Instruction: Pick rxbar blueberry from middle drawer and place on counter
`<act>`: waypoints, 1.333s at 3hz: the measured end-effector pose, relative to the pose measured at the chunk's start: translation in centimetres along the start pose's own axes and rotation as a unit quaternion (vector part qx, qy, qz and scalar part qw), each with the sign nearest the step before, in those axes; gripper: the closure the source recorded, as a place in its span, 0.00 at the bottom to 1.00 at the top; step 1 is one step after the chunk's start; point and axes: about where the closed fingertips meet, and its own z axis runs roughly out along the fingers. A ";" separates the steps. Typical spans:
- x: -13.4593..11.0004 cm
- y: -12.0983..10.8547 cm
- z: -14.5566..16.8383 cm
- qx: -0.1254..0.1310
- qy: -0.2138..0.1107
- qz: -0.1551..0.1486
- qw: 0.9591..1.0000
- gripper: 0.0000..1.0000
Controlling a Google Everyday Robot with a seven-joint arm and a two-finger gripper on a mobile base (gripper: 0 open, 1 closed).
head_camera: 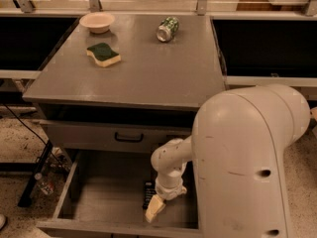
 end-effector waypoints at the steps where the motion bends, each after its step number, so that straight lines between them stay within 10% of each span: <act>1: 2.3 -0.2 0.4 -0.017 -0.017 -0.005 1.000 0.00; 4: 1.7 -0.3 1.1 -0.001 0.004 0.048 0.999 0.00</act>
Offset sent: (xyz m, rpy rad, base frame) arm -0.0244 -0.0267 -0.0004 0.0841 -0.0106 -0.0127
